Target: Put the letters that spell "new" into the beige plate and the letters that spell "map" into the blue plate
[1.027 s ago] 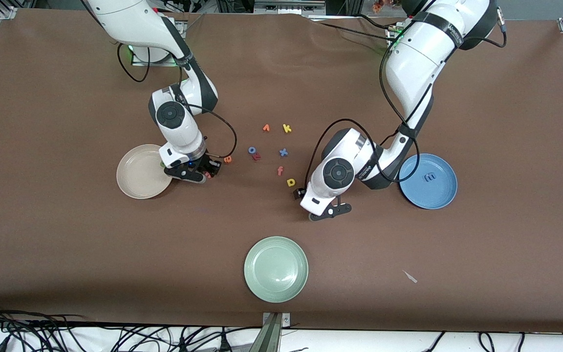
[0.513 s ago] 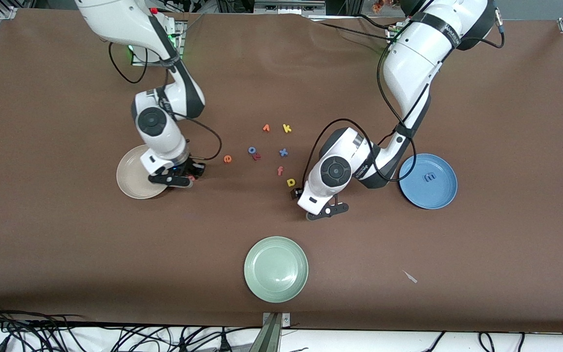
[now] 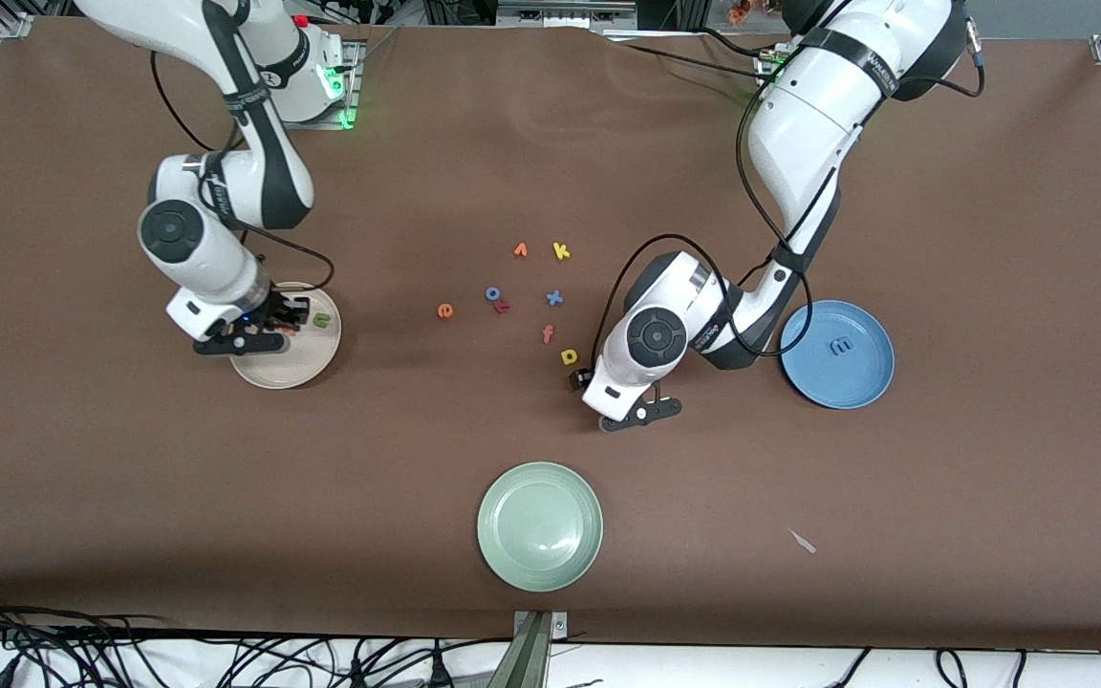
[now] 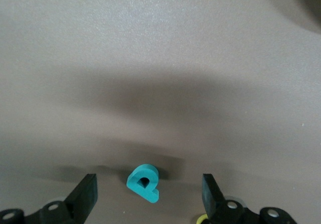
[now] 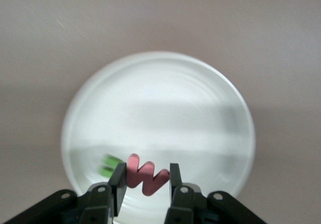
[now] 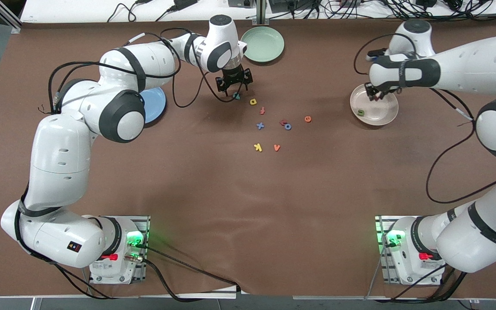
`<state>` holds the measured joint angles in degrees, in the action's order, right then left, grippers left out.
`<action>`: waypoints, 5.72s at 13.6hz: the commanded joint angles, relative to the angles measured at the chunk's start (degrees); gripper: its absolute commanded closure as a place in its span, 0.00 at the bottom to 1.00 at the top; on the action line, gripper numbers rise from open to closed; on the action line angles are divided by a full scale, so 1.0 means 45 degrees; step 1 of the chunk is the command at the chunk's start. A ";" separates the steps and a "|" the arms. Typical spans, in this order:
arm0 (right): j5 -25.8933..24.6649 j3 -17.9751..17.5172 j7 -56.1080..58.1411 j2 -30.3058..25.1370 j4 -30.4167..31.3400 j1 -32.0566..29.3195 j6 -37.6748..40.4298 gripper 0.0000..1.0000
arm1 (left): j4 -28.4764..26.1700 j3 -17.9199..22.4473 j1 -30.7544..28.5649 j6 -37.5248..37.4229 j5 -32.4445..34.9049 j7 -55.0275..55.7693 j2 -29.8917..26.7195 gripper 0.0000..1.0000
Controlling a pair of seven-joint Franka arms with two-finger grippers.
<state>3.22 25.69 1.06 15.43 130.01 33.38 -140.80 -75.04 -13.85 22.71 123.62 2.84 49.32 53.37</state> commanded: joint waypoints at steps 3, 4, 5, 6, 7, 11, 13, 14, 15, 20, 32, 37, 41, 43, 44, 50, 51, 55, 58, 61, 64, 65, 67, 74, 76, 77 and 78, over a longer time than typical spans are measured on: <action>0.0825 0.0404 0.0898 -0.0850 0.1149 0.0063 -0.0352 0.46 | -0.0005 0.0129 0.0422 -0.0127 0.0873 0.0252 0.0034 0.23; 0.1078 0.0307 0.0879 -0.0850 0.1091 0.0063 -0.0352 0.41 | -0.0005 0.0110 0.0422 -0.0127 0.0873 0.0252 0.0034 0.27; 0.1313 0.0151 0.0705 -0.0831 0.1052 0.0121 -0.0372 0.37 | -0.0043 0.0110 0.0441 -0.0127 0.0873 0.0271 0.0034 0.30; 0.1721 -0.0179 0.0529 -0.0772 0.0955 0.0179 -0.0391 0.37 | -0.0063 0.0090 0.0441 -0.0127 0.0854 0.0290 0.0034 0.32; 0.2170 -0.0588 0.0198 -0.0694 0.0838 0.0199 -0.0411 0.37 | -0.0199 0.0090 0.0422 -0.0147 0.0873 0.0252 0.0034 0.34; 0.2311 -0.2015 -0.3018 0.0377 0.0097 0.0900 -0.1599 0.37 | -0.0337 0.0110 0.0344 -0.0186 0.0932 0.0056 -0.0025 0.70; 0.2311 -0.2291 -0.4893 0.1041 -0.0294 0.1835 -0.2225 0.37 | -0.0317 0.0110 0.0305 -0.0205 0.0932 0.0095 -0.0064 0.89; 0.2311 -0.2292 -0.5599 0.1257 -0.0490 0.2227 -0.2266 0.37 | -0.0317 0.0110 0.0246 -0.0225 0.0932 0.0115 -0.0083 0.89; 0.2311 -0.2292 -0.6205 0.1511 -0.0820 0.2521 -0.2286 0.37 | -0.0317 0.0129 0.0226 -0.0418 0.0932 0.0115 -0.0238 0.90; 0.2311 -0.2292 -0.8124 0.2704 -0.2034 0.3656 -0.2325 0.37 | -0.0278 -0.0045 -0.1116 -0.2817 0.0854 -0.1154 -0.1273 0.91; 0.2311 -0.2350 -0.8496 0.3252 -0.1703 0.4047 -0.3184 0.57 | -0.6307 -0.0125 -0.6075 -0.3337 0.2220 -0.9740 -0.5297 0.90; 0.2311 -0.2195 -0.7700 0.3057 -0.1663 0.4008 -0.3126 0.89 | -0.7681 -0.0125 -0.6785 -0.1396 0.2260 -1.0140 -0.5298 0.00; 0.2311 -0.0539 -0.4816 0.2004 -0.1859 0.3989 -0.0885 0.89 | -0.6747 -0.0844 -0.6395 -0.2352 0.2104 -0.9324 -0.5591 0.00; 0.2311 0.0612 -0.2454 0.1594 -0.1840 0.3989 0.0073 0.88 | -0.5887 -0.1664 -0.6259 -0.2742 0.2085 -0.7765 -0.5572 0.00; 0.2311 0.1256 -0.0895 0.1533 -0.1801 0.3989 0.0541 0.88 | -0.5458 -0.2016 -0.6065 -0.2783 0.2065 -0.7022 -0.5514 0.00; 0.2350 0.3469 0.3164 0.0480 -0.0025 0.3911 0.0761 0.84 | -0.2393 -0.2098 -0.3061 -0.2706 0.1811 -0.3619 -0.3156 0.00; 0.2389 0.3509 0.3164 0.0401 -0.0004 0.3911 0.0780 0.76 | -0.1788 -0.2097 -0.2649 -0.2647 0.1811 -0.3287 -0.2589 0.00; 0.2409 0.3586 0.3144 0.0381 -0.0159 0.3911 0.0897 0.44 | 0.0984 -0.2020 -0.0832 -0.2608 0.1811 -0.1548 -0.0733 0.00; 0.2409 0.3607 0.2892 0.0381 -0.0529 0.3911 0.0995 0.42 | 0.2569 -0.2000 -0.0206 -0.1988 0.1830 -0.0380 0.0693 0.00; 0.2409 0.3568 0.1898 0.0400 -0.1970 0.3930 0.2453 0.42 | 0.2378 -0.1668 0.0186 -0.1612 0.1889 0.2083 0.0951 0.00; 0.2390 0.3548 0.1270 0.0517 -0.3748 0.3950 0.4681 0.42 | 0.1814 -0.1629 0.0382 -0.1573 0.1928 0.2283 0.0952 0.12; 0.2351 0.3567 0.1308 0.0498 -0.4217 0.3950 0.5151 0.42 | 0.1773 -0.1629 0.0421 -0.1263 0.1986 0.2302 0.0952 0.14; 0.2117 0.3568 0.1095 0.0517 -0.5524 0.3950 0.6534 0.42 | 0.1423 -0.1629 0.0596 -0.1007 0.2045 0.2302 0.0893 0.23; 0.0614 0.3354 0.0586 0.0539 -0.9417 0.3795 0.9979 0.35 | 0.0934 -0.1531 0.0636 -0.0324 0.2491 0.2127 0.0952 0.41; -0.0048 0.1471 0.0586 -0.0395 -0.9418 0.1968 1.0155 0.31 | 0.0874 -0.1550 0.0617 -0.0303 0.2613 0.2242 0.0952 0.58; -0.0226 -0.0069 0.0547 -0.0826 -0.9379 0.0449 1.0291 0.31 | 0.0816 -0.1551 0.0617 -0.0361 0.2612 0.2302 0.0894 0.73; -0.0228 -0.1806 0.0469 -0.1198 -0.9398 -0.1325 1.0640 0.28 | 0.0815 -0.1551 0.0559 -0.0400 0.2612 0.2302 0.0874 0.78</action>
<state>3.47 29.79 4.15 14.82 87.36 39.81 -95.68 -70.33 -21.31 24.97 121.43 12.96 58.54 57.73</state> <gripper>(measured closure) 0.317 0.604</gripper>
